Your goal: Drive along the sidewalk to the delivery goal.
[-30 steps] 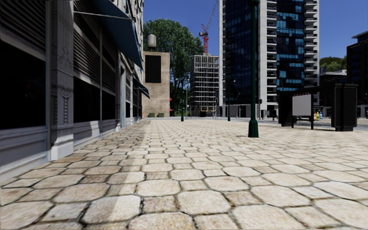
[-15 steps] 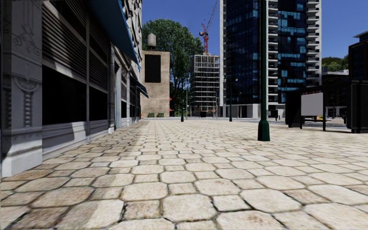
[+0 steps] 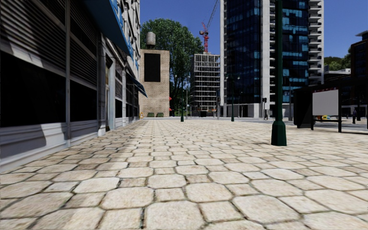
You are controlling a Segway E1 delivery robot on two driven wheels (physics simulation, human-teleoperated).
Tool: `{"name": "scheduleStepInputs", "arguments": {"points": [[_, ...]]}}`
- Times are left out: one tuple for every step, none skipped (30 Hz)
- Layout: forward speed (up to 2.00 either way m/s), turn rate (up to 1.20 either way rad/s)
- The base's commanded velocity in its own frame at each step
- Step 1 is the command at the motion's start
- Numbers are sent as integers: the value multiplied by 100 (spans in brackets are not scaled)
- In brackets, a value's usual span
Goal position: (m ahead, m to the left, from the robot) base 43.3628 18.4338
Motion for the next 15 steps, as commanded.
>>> {"name": "scheduleStepInputs", "arguments": {"points": [[185,0],[185,0],[185,0],[185,0],[185,0],[185,0],[185,0],[185,0],[185,0],[185,0],[185,0],[185,0],[185,0],[185,0],[186,0]]}}
